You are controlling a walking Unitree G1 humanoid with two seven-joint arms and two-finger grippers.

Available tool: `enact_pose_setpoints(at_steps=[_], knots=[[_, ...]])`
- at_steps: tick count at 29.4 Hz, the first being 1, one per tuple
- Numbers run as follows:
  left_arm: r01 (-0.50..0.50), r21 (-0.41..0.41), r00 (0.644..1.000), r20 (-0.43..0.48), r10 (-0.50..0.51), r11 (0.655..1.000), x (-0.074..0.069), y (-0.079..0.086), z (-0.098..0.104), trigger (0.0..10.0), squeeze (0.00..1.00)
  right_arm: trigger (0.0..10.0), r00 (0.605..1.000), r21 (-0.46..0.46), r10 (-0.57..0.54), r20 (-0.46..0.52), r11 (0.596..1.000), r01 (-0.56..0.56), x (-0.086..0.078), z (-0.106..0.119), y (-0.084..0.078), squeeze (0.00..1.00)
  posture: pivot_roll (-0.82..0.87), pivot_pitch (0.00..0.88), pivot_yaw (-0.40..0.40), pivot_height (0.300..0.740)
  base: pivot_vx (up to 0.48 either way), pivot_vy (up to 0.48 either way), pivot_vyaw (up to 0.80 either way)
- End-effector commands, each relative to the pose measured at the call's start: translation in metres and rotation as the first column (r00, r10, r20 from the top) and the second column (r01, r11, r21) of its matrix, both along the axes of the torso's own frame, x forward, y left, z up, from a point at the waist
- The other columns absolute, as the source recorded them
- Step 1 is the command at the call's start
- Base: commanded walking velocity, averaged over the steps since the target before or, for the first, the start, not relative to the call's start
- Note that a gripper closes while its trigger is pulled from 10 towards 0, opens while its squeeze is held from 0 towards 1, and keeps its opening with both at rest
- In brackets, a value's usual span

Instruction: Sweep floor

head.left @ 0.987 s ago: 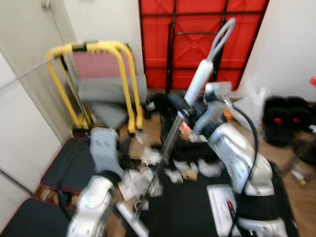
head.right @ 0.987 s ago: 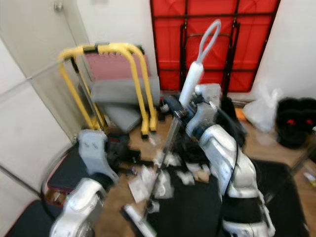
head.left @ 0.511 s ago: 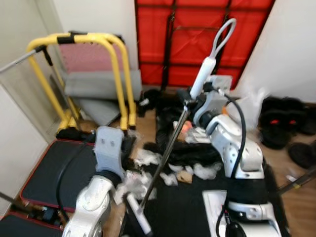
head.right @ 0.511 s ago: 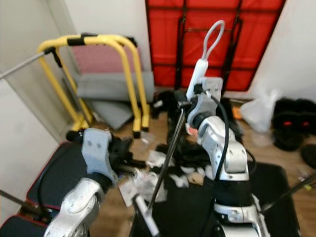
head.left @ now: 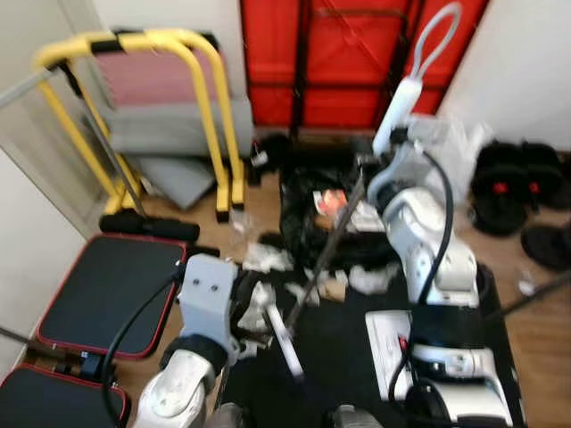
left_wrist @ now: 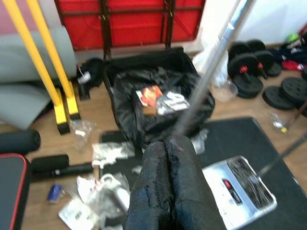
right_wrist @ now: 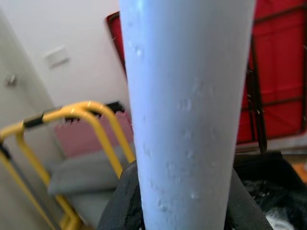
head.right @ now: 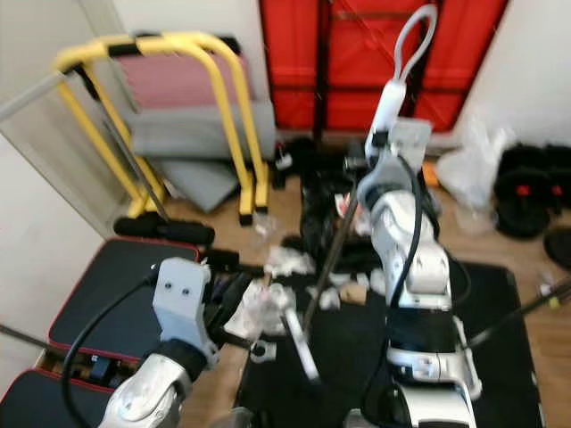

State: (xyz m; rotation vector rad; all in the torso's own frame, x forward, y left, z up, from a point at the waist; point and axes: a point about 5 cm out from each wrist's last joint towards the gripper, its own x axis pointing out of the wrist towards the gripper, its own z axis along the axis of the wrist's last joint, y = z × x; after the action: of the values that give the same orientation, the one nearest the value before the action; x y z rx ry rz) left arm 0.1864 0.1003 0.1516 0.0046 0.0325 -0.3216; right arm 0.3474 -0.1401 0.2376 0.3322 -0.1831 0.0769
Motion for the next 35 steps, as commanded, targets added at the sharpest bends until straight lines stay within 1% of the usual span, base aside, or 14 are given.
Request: enact_pose_setpoints(at_steps=[1, 3, 4, 5, 6, 10, 12, 22, 28, 29, 31, 32, 34, 35], knots=[[-0.011, 0.028, 1.0, -0.02, 0.011, 1.0, -0.009, -0.001, -0.001, 10.0, 0.0, 10.0, 0.999, 0.149, -0.017, 0.038, 0.989, 0.011, 0.003, 0.007, -0.002, 0.0, -0.09, 0.275, 0.005, 0.74, 0.0, 0.0, 0.0], [-0.011, 0.028, 1.0, -0.02, 0.011, 1.0, -0.009, -0.001, -0.001, 10.0, 0.0, 10.0, 0.999, 0.149, -0.017, 0.038, 0.989, 0.011, 0.003, 0.007, -0.002, 0.0, -0.09, 0.275, 0.005, 0.74, 0.0, 0.0, 0.0], [-0.008, 0.027, 0.999, -0.032, 0.009, 1.0, -0.014, -0.001, -0.001, 10.0, 0.0, 10.0, 0.998, 0.217, -0.052, 0.026, 0.975, 0.045, 0.006, 0.007, -0.007, 0.0, -0.08, 0.298, 0.008, 0.74, 0.0, 0.0, 0.0], [-0.008, 0.027, 0.999, -0.032, 0.009, 1.0, -0.014, -0.001, -0.001, 10.0, 0.0, 10.0, 0.998, 0.217, -0.052, 0.026, 0.975, 0.045, 0.006, 0.007, -0.007, 0.0, -0.08, 0.298, 0.008, 0.74, 0.0, 0.0, 0.0], [-0.006, 0.026, 0.999, -0.043, 0.007, 1.0, -0.018, -0.001, -0.001, 10.0, 0.0, 10.0, 0.997, 0.262, -0.08, 0.01, 0.962, 0.074, 0.008, 0.006, -0.011, 0.0, -0.07, 0.313, 0.013, 0.74, 0.0, 0.0, 0.0], [0.0, 0.025, 0.998, -0.058, 0.002, 1.0, -0.026, -0.001, 0.0, 10.0, 0.0, 10.0, 0.991, 0.299, -0.131, 0.004, 0.946, 0.124, 0.011, 0.006, -0.015, 0.0, -0.06, 0.325, 0.016, 0.74, 0.0, 0.0, 0.0], [-0.003, 0.017, 0.998, -0.069, 0.004, 1.0, -0.034, 0.001, 0.003, 10.0, 0.0, 10.0, 0.985, 0.326, -0.167, 0.035, 0.934, 0.146, 0.014, 0.009, -0.014, 0.0, -0.05, 0.354, 0.024, 0.74, 0.0, 0.0, 0.0], [0.004, 0.008, 0.997, -0.075, -0.003, 1.0, -0.041, 0.001, 0.006, 10.0, 0.0, 10.0, 0.981, 0.351, -0.182, 0.068, 0.925, 0.147, 0.02, 0.013, -0.009, 0.0, -0.03, 0.388, 0.029, 0.74, 0.0, 0.0, 0.0], [0.015, 0.0, 0.996, -0.092, -0.015, 1.0, -0.047, 0.001, 0.008, 10.0, 0.0, 10.0, 0.981, 0.346, -0.177, 0.078, 0.928, 0.139, 0.028, 0.011, -0.003, 0.0, -0.02, 0.407, 0.033, 0.74, 0.0, 0.0, 0.0], [0.018, 0.0, 0.995, -0.095, -0.018, 1.0, -0.048, 0.001, 0.008, 10.0, 0.0, 10.0, 0.984, 0.326, -0.16, 0.08, 0.937, 0.125, 0.03, 0.01, 0.001, 0.0, -0.02, 0.407, 0.032, 0.74, 0.0, 0.0, 0.0], [0.018, 0.0, 0.995, -0.095, -0.018, 1.0, -0.048, 0.001, 0.008, 10.0, 0.0, 10.0, 0.984, 0.326, -0.16, 0.08, 0.937, 0.125, 0.03, 0.01, 0.001, 0.0, -0.02, 0.407, 0.032, 0.74, 0.0, 0.0, 0.0], [0.02, -0.001, 0.995, -0.097, -0.02, 1.0, -0.048, 0.0, 0.008, 10.0, 0.0, 10.0, 0.987, 0.306, -0.138, 0.08, 0.946, 0.107, 0.031, 0.009, 0.007, 0.0, -0.02, 0.407, 0.032, 0.74, 0.0, 0.0, 0.0], [0.02, -0.001, 0.995, -0.097, -0.02, 1.0, -0.048, 0.0, 0.008, 10.0, 0.0, 10.0, 0.987, 0.306, -0.138, 0.08, 0.946, 0.107, 0.031, 0.009, 0.007, 0.0, -0.02, 0.407, 0.032, 0.74, 0.0, 0.0, 0.0], [0.02, -0.002, 0.995, -0.099, -0.02, 1.0, -0.049, 0.0, 0.008, 10.0, 0.0, 10.0, 0.993, 0.282, -0.093, 0.079, 0.957, 0.067, 0.03, 0.007, 0.016, 0.0, -0.03, 0.398, 0.021, 0.74, 0.0, 0.0, 0.0]])
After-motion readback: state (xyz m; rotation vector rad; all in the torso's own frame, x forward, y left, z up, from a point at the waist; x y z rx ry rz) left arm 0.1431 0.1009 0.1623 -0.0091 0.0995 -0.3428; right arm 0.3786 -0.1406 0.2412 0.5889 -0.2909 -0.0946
